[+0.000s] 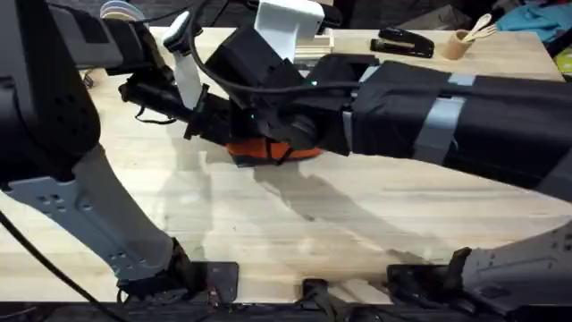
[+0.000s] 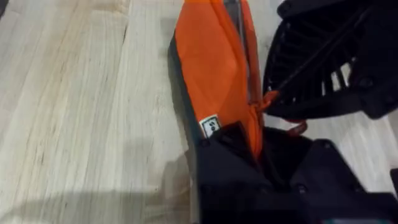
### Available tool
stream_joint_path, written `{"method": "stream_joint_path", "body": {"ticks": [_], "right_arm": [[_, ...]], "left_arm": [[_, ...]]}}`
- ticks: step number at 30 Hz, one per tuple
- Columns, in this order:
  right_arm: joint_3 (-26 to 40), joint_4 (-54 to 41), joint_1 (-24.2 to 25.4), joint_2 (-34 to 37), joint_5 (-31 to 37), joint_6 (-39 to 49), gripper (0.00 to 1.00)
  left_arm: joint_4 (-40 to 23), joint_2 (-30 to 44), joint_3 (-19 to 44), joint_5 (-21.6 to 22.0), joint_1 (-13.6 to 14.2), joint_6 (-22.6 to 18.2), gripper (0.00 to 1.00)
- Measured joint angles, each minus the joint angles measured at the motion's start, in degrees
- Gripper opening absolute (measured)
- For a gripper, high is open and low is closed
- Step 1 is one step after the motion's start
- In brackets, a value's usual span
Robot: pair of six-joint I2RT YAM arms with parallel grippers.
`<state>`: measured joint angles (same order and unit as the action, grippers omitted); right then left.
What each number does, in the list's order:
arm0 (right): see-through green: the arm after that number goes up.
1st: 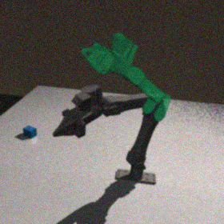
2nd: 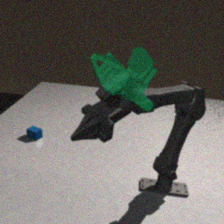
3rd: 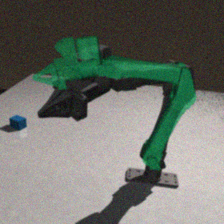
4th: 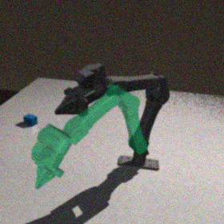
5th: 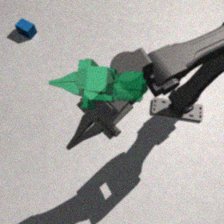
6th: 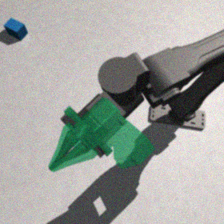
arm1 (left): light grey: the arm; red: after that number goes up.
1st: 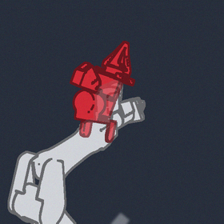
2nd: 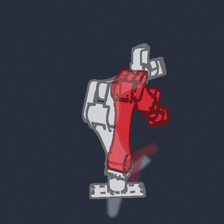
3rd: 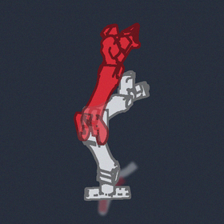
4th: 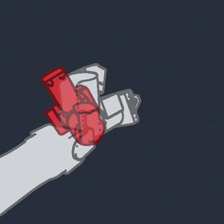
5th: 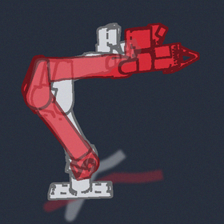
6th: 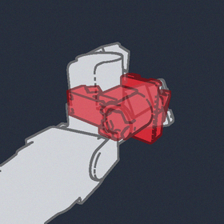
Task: Unzip the bag, pick up the pens from the table one at a time and place them inside, then zip the bag closed.
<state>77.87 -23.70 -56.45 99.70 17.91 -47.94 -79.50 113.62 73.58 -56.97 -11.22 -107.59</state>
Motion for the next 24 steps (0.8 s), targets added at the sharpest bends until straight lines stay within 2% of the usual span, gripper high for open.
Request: {"method": "stream_joint_path", "body": {"ticks": [2, 7, 12, 18, 22, 23, 24], "right_arm": [[0.00, -0.11, 0.00, 0.00, -0.02, 0.00, 0.030], [0.00, -0.14, 0.89, 0.00, -0.86, 0.00, 0.030], [0.00, -2.62, 4.21, -0.07, -2.96, -0.01, 0.029], [0.00, -5.92, 9.19, -2.44, -7.41, -0.02, 0.029], [0.00, -8.02, 12.62, -3.13, -7.97, 0.00, 0.029], [0.00, -8.65, 13.76, -3.13, -7.98, -0.02, 0.029], [0.00, -10.87, 17.26, -3.21, -7.39, 0.00, 0.030]], "left_arm": [[0.04, 0.00, 0.00, 0.03, 0.09, 0.00, 0.049], [0.04, 0.00, 0.00, 0.11, 0.11, 0.03, 0.040], [0.39, 0.00, 0.02, 0.02, 0.12, 0.03, 0.041], [0.52, 0.00, 0.19, -1.62, 0.69, 0.04, 0.042], [0.72, 0.00, 0.42, -2.04, 0.92, 0.03, 0.043], [0.74, 0.00, 0.42, -2.06, 0.92, 0.04, 0.043], [0.70, 0.00, 0.42, -1.72, 0.90, 0.05, 0.042]]}}
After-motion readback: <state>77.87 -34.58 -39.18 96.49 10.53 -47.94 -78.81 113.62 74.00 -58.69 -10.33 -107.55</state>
